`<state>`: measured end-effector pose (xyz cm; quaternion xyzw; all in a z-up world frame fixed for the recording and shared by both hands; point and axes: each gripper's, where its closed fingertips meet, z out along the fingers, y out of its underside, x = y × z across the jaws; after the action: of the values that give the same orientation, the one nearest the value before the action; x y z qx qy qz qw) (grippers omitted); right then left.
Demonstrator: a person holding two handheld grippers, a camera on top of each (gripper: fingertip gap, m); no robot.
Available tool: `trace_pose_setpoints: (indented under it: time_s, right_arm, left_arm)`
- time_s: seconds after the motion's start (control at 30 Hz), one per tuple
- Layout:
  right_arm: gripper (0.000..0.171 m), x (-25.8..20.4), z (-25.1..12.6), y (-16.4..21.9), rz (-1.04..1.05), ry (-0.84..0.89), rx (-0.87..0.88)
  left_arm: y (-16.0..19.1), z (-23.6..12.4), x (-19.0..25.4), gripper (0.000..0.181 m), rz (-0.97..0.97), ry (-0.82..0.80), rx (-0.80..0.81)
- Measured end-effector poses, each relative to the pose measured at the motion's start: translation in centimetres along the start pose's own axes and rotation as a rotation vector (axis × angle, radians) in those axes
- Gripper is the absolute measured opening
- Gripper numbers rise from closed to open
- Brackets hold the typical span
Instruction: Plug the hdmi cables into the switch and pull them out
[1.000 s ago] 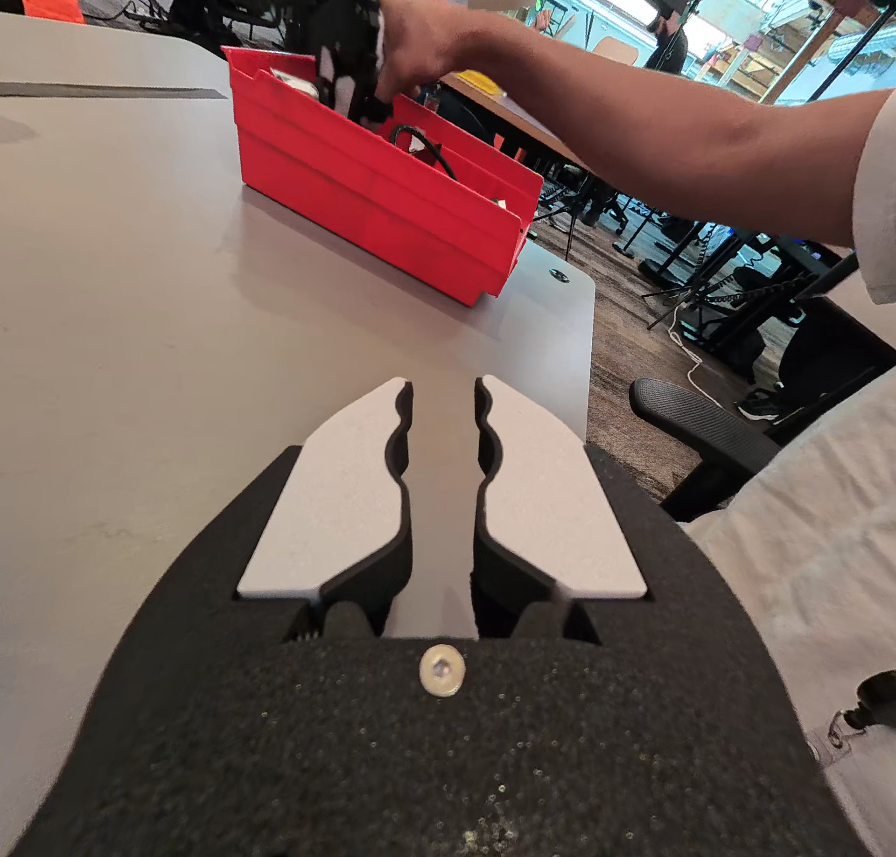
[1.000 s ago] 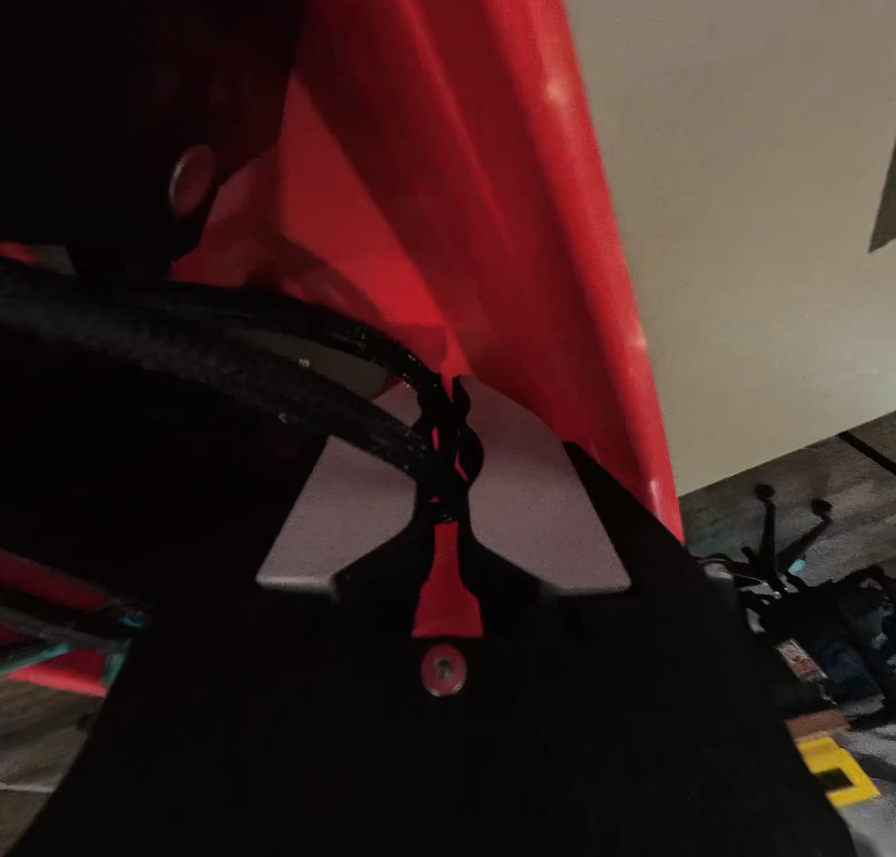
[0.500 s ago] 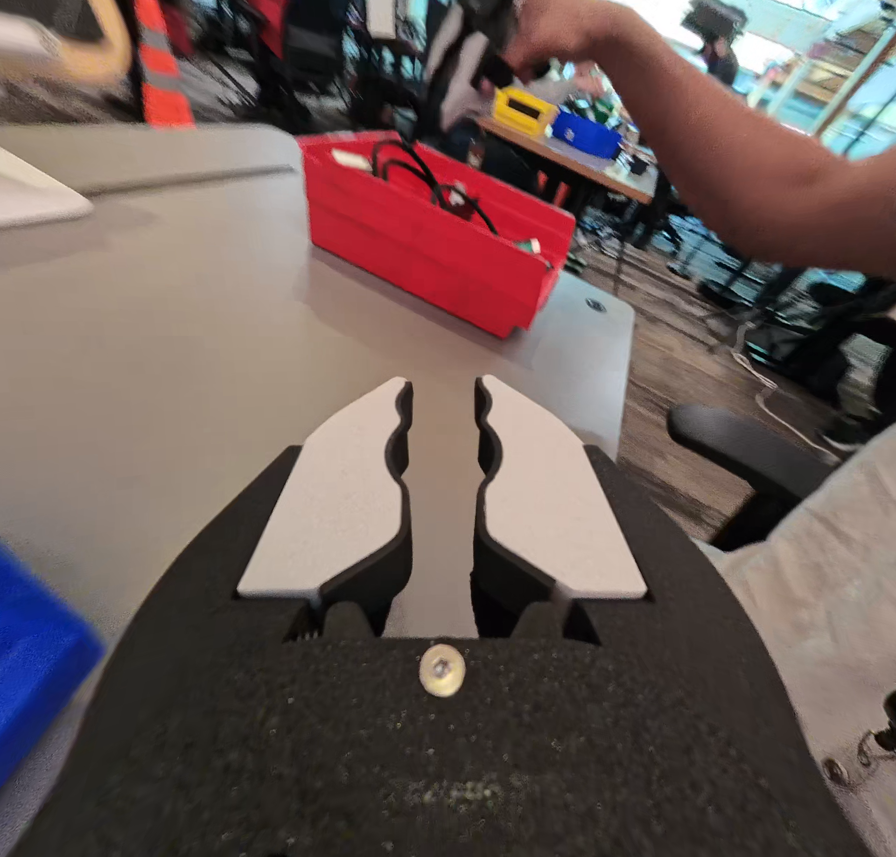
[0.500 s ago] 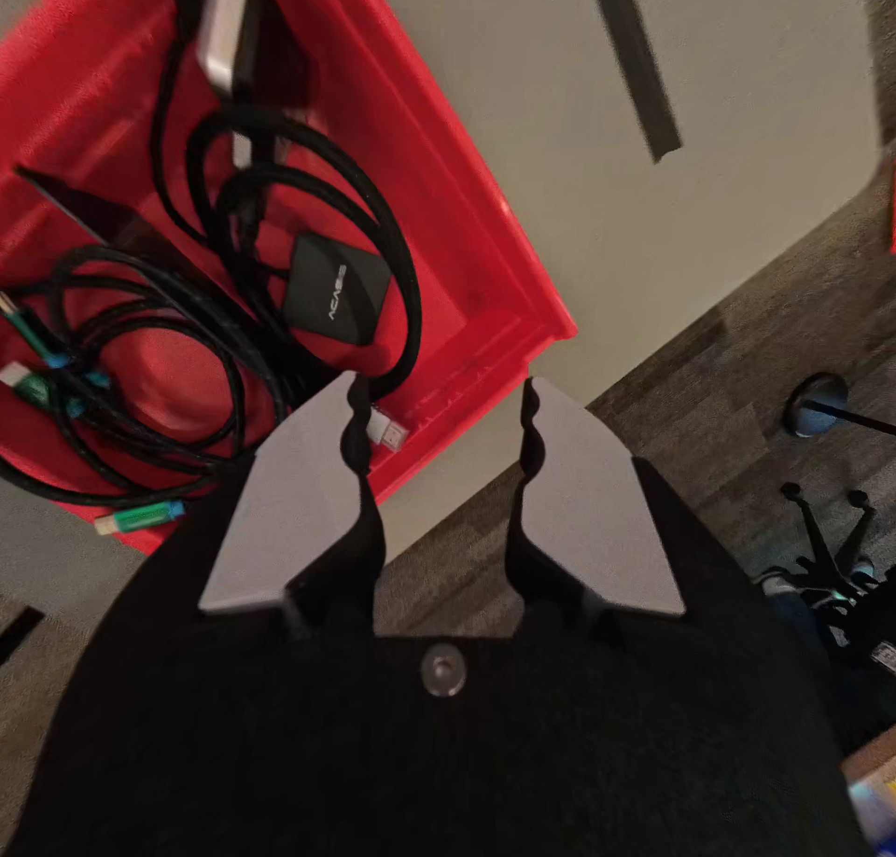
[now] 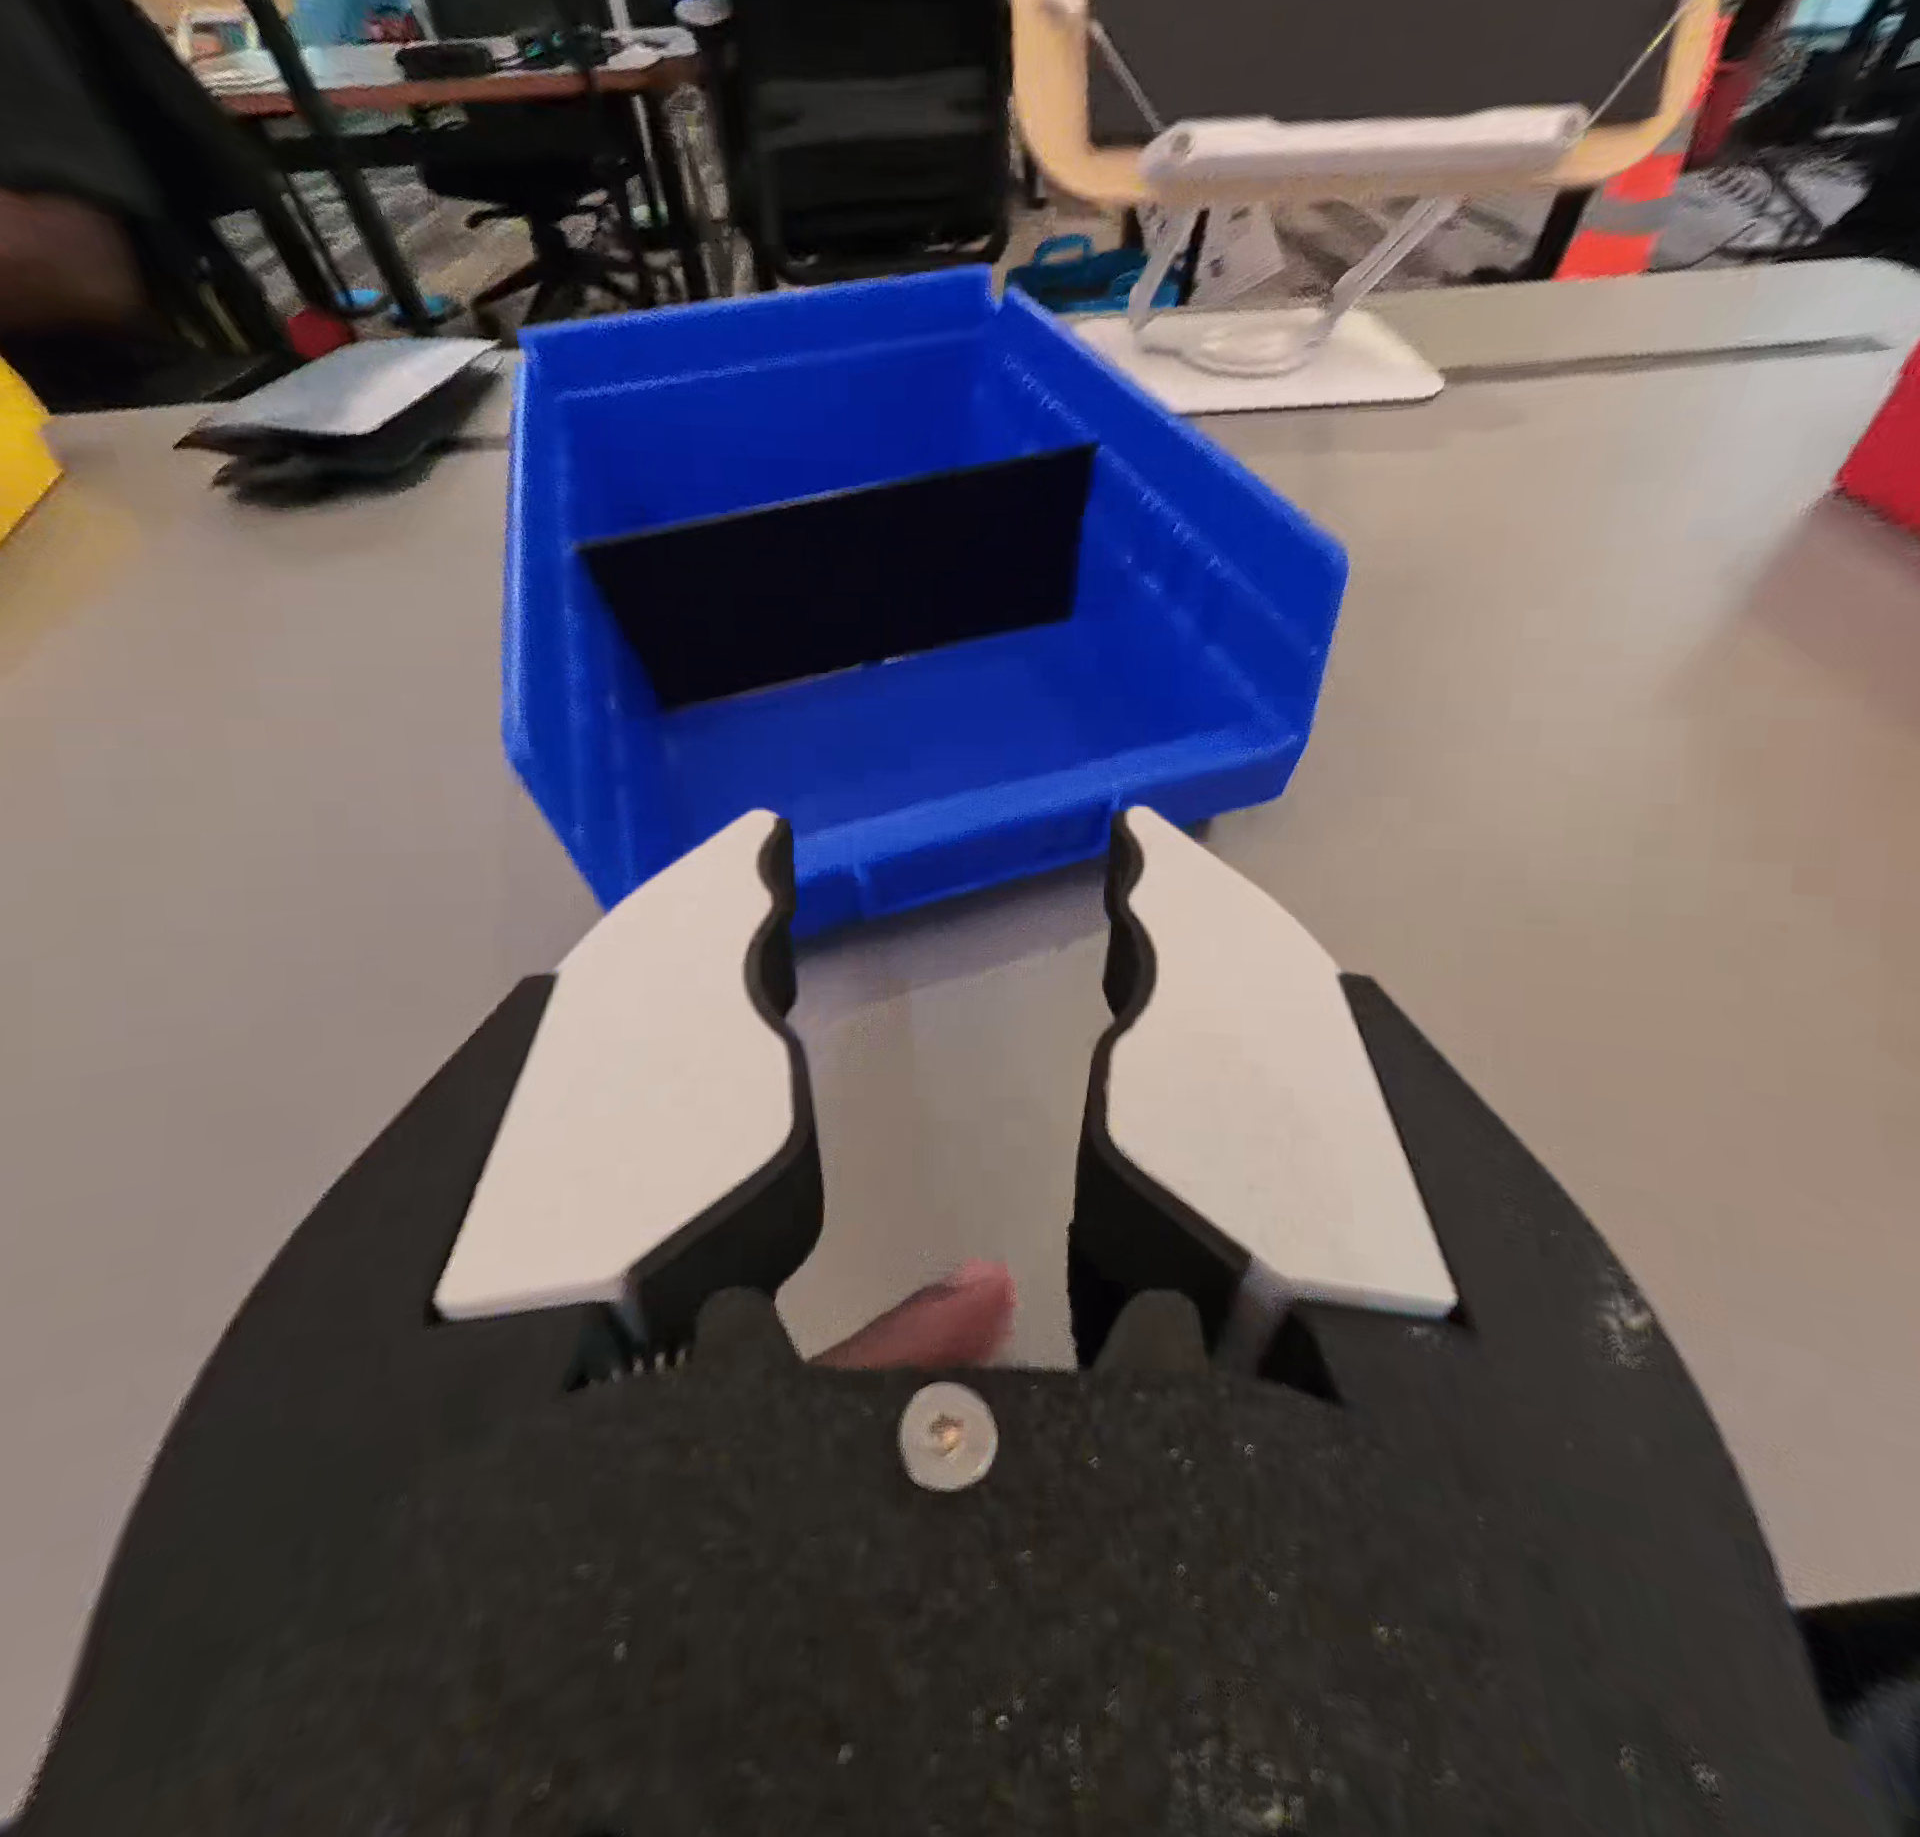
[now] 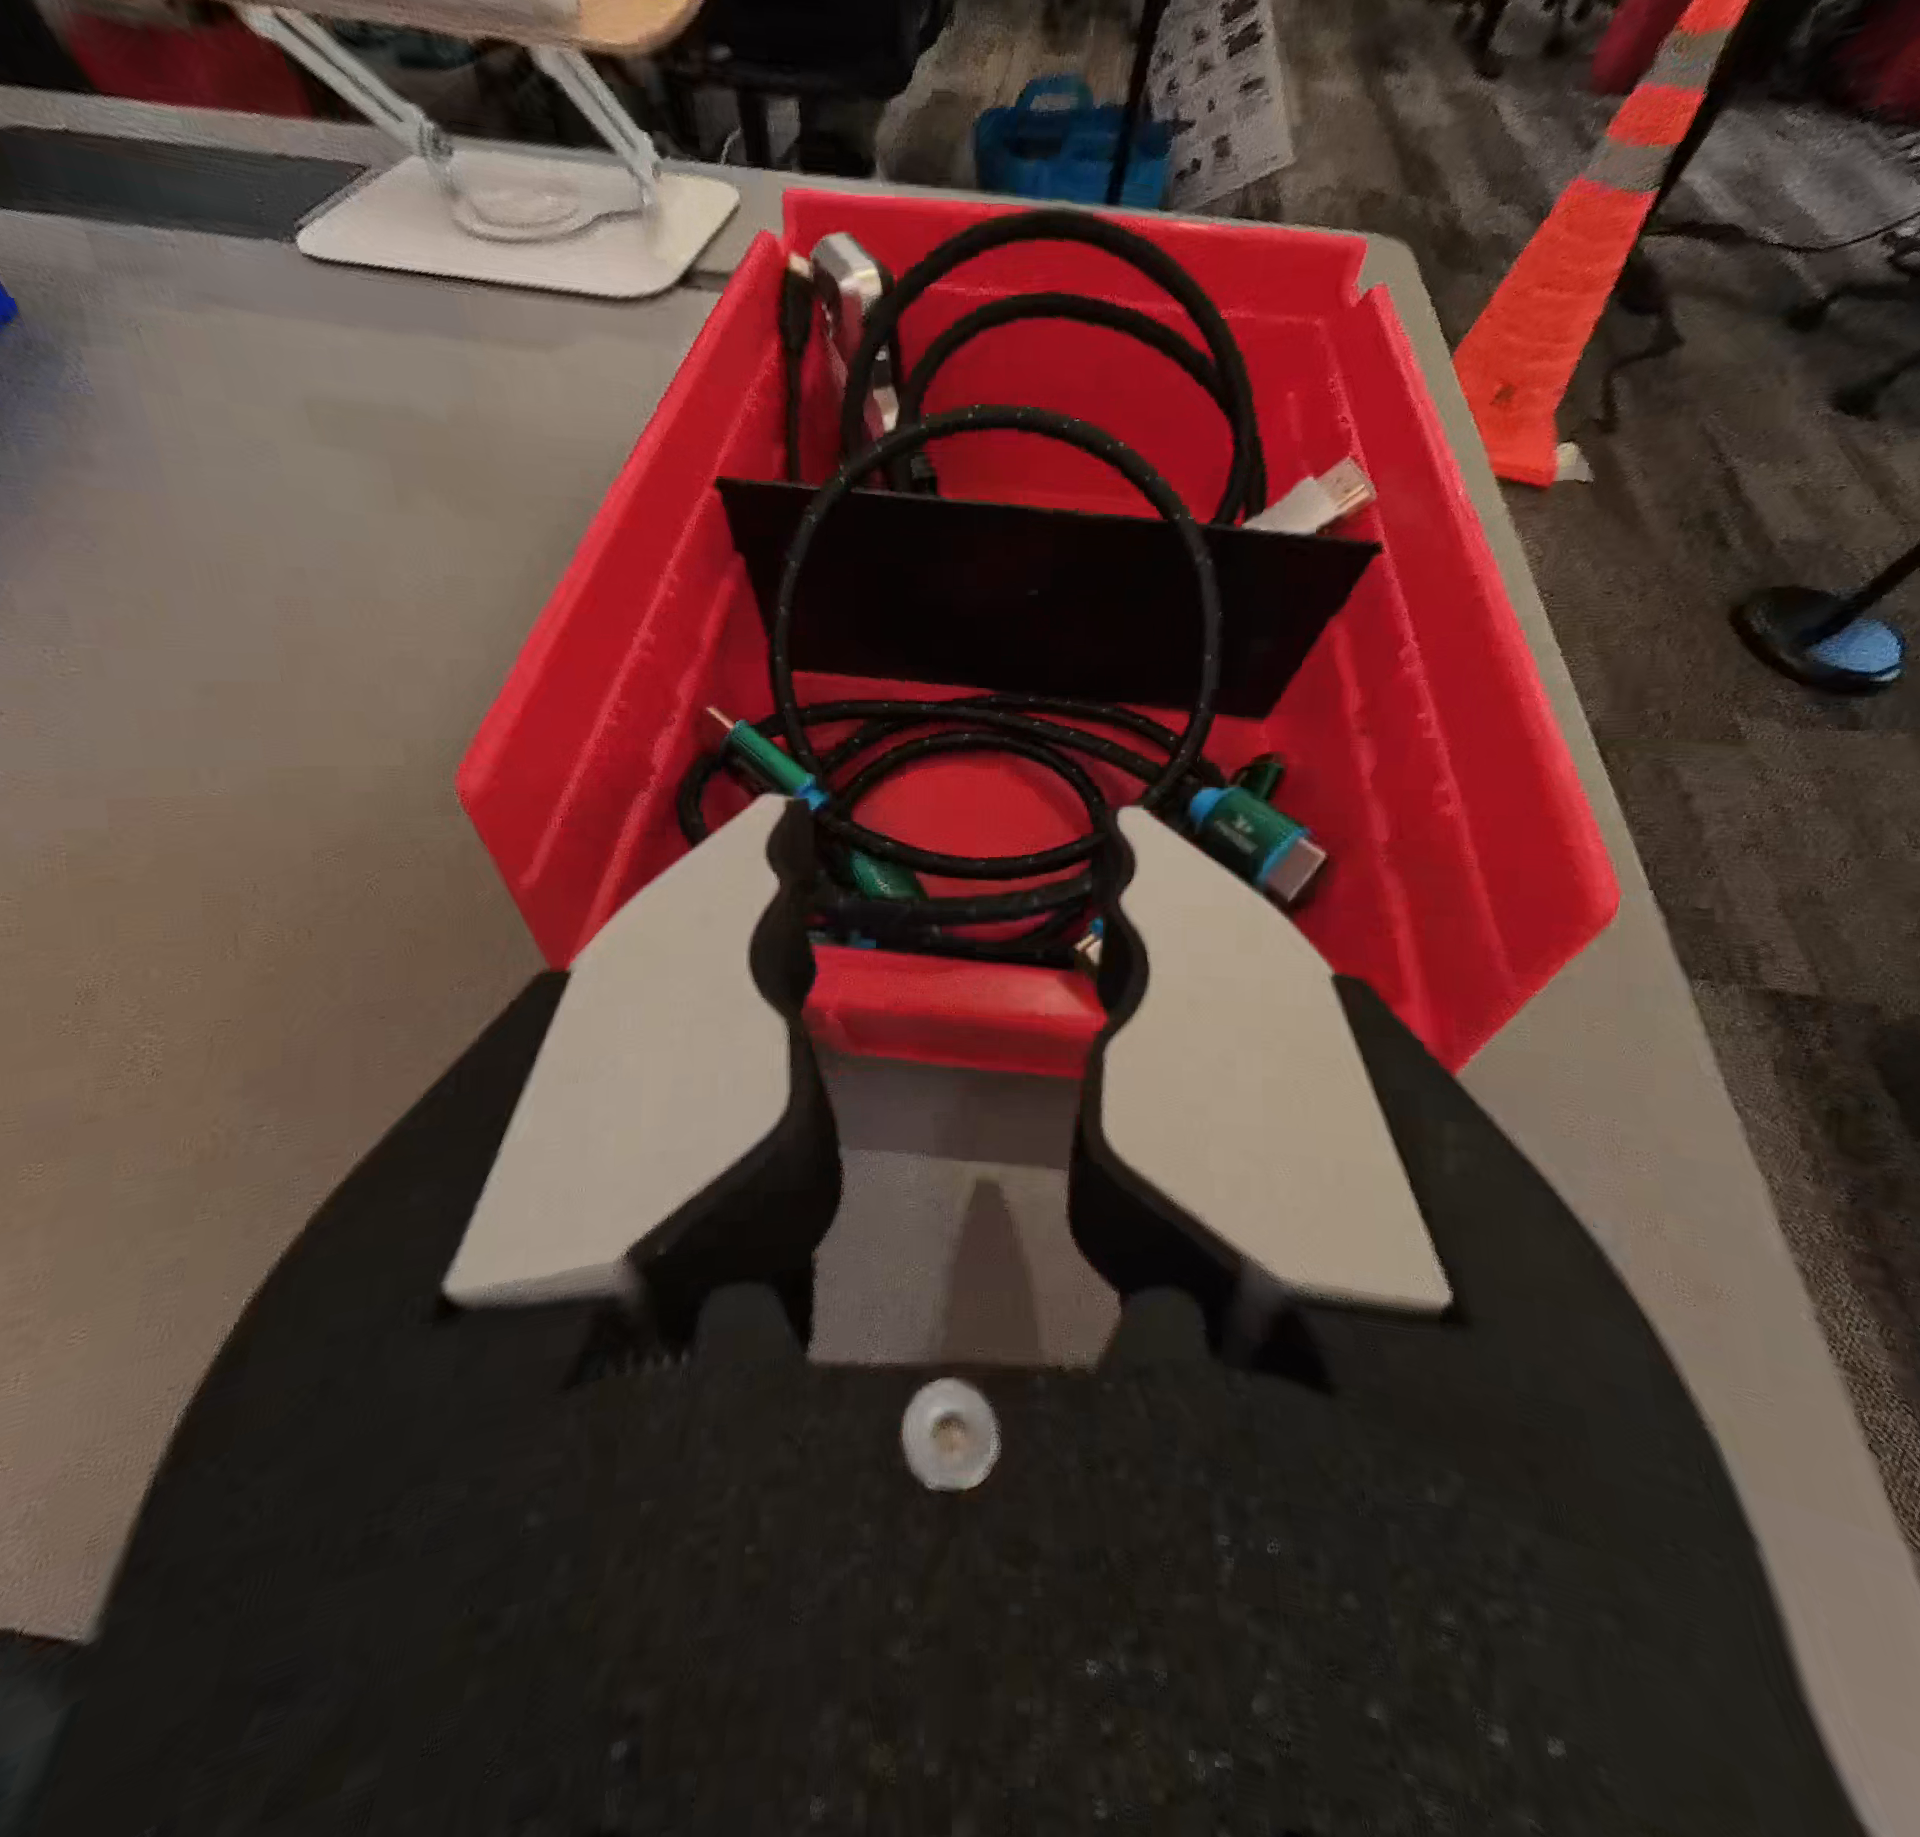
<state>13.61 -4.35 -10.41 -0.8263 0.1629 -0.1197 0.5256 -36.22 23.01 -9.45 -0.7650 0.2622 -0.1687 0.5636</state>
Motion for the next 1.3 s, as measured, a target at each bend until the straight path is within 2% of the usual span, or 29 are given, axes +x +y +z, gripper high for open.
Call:
trace_pose_setpoints:
  time_s: [0.07, 0.17, 0.23, 0.43, 0.6, 0.9, 1.3]
  right_arm:
    - [0.053, 0.0, -0.7, 1.0, -0.024, 0.062, 0.036]
    - [0.056, -0.8, -1.0, 2.1, -0.099, 0.065, 0.048]
    - [0.058, -1.4, -0.9, 2.7, -0.153, 0.062, 0.040]
    - [0.057, -2.8, -1.1, 3.0, -0.274, 0.045, 0.063]
    - [0.056, -2.8, -1.4, 2.7, -0.277, 0.045, 0.083]
    - [0.056, -3.9, -1.6, 2.3, -0.272, 0.010, 0.088]
    - [0.082, -11.7, 0.6, 2.0, -0.204, -0.302, 0.127]
  left_arm:
    - [1.4, -0.2, 0.0, 0.054, -0.013, 0.003, -0.031]
    - [3.0, -0.1, 0.0, 0.052, -0.036, 0.033, -0.086]
    - [3.3, -0.1, -0.2, 0.058, -0.032, 0.031, -0.093]
    - [2.8, -0.2, 0.5, 0.058, -0.050, 0.046, -0.066]
    - [3.4, 0.0, 1.8, 0.060, -0.009, 0.058, -0.097]
    - [4.0, -1.1, 1.6, 0.060, -0.084, 0.018, -0.119]
    - [4.7, -1.7, 0.3, 0.060, -0.073, -0.026, -0.125]
